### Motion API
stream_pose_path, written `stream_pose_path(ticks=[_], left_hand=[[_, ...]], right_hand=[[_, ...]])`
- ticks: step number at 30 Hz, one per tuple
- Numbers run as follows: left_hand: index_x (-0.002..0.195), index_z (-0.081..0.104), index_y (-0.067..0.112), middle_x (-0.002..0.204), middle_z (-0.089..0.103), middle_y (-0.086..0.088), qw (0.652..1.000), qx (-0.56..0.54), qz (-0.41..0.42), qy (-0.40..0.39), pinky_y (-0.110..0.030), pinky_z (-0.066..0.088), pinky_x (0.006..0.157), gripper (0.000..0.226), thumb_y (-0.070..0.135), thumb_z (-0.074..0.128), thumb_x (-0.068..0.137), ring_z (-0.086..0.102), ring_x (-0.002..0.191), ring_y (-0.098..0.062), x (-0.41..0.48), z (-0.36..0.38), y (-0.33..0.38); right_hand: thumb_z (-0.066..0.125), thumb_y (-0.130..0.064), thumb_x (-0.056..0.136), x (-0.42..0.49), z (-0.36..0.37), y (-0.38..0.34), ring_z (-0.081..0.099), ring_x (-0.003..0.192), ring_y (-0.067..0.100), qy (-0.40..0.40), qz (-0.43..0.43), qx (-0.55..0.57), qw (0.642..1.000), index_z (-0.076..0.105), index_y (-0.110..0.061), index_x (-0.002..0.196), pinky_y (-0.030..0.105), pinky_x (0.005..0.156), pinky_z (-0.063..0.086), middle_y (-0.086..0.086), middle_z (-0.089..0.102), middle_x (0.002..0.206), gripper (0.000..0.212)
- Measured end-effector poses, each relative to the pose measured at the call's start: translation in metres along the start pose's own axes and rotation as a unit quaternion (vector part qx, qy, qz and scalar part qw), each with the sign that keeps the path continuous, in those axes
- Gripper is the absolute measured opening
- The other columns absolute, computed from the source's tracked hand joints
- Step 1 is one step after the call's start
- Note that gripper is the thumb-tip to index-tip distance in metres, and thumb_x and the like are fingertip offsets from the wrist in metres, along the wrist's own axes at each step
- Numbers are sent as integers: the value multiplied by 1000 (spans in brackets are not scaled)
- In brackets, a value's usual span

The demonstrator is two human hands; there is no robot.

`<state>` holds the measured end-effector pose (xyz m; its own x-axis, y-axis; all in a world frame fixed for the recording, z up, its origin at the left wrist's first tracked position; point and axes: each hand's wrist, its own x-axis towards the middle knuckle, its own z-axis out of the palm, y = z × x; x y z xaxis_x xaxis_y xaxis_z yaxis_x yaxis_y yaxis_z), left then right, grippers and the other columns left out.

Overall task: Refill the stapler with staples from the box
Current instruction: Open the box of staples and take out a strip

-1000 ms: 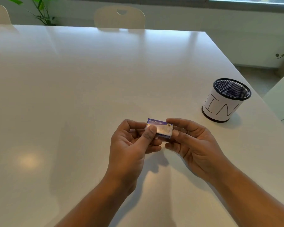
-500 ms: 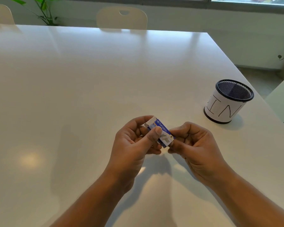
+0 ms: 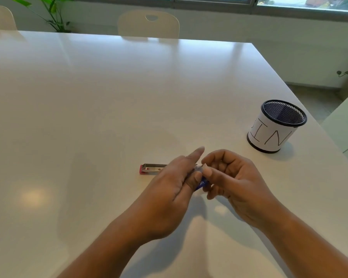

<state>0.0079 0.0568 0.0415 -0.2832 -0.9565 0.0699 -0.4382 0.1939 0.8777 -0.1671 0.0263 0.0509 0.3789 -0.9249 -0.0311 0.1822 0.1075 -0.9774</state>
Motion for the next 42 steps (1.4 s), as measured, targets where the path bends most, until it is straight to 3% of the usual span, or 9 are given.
stream_pose_path(ticks=[2, 5, 9, 15, 19, 22, 28, 35, 42], left_hand=[[146, 29, 47, 98, 55, 18, 1000, 18, 13, 16, -15, 48, 76, 56, 59, 36, 92, 56, 91, -1, 0, -2, 2], [132, 52, 35, 99, 57, 19, 994, 68, 59, 67, -18, 52, 68, 50, 58, 58, 87, 62, 89, -5, 3, -13, 2], [110, 74, 24, 91, 62, 14, 986, 95, 104, 87, -12, 47, 63, 40, 38, 83, 74, 62, 81, -8, 3, -21, 1], [109, 76, 24, 85, 62, 13, 986, 100, 103, 85, -19, 52, 65, 36, 34, 84, 76, 64, 77, -12, 4, -27, 0], [110, 76, 25, 86, 62, 12, 986, 100, 104, 83, -27, 55, 66, 35, 36, 82, 77, 64, 78, -13, 4, -27, -1], [112, 75, 24, 88, 62, 13, 986, 105, 101, 79, -27, 57, 66, 38, 39, 80, 78, 64, 80, -13, 3, -27, -1], [113, 74, 25, 88, 61, 13, 985, 111, 107, 82, -29, 57, 66, 38, 41, 78, 79, 63, 79, -12, 2, -25, -1], [117, 73, 18, 90, 57, 11, 980, 131, 123, 80, -19, 52, 64, 40, 35, 78, 81, 60, 79, -10, 2, -19, 0], [118, 72, 17, 91, 58, 11, 980, 135, 122, 82, -17, 51, 65, 42, 36, 77, 81, 60, 80, -9, 1, -20, 0]], right_hand=[[80, -27, 74, -1, 1, -1, 70, 61, 18, 1, -4, -29, 1000, 73, -18, 88, 25, 55, 58, 9, 75, 75, 18], [79, -31, 67, -1, -1, -3, 73, 64, 21, 17, -5, -35, 999, 73, -16, 86, 26, 57, 60, 12, 76, 75, 25], [79, -29, 64, -1, -2, -3, 76, 68, 24, 22, 7, -50, 998, 69, -9, 86, 27, 59, 61, 14, 77, 75, 31], [76, -23, 68, 0, -4, -6, 75, 66, 23, 32, 38, -45, 998, 70, -10, 86, 23, 55, 59, 18, 77, 78, 23], [69, -9, 85, 1, -7, -5, 75, 68, 25, 40, 40, -64, 996, 67, -9, 92, 24, 56, 59, 19, 77, 82, 7], [67, -2, 88, 1, -10, -3, 75, 71, 27, 58, 14, -146, 987, 68, -17, 83, 27, 56, 59, 14, 77, 83, 16], [79, -27, 79, 0, -12, -3, 57, 59, 24, 41, 7, -244, 969, 74, -22, 76, 32, 51, 51, 20, 72, 72, 8], [80, -49, 66, -2, -11, -2, 59, 58, 21, 41, 12, -261, 964, 77, -18, 75, 35, 53, 51, 13, 73, 68, 32], [83, -35, 57, -1, -11, -3, 71, 63, 18, 48, 57, -170, 983, 76, -9, 71, 19, 54, 55, 14, 77, 70, 31]])
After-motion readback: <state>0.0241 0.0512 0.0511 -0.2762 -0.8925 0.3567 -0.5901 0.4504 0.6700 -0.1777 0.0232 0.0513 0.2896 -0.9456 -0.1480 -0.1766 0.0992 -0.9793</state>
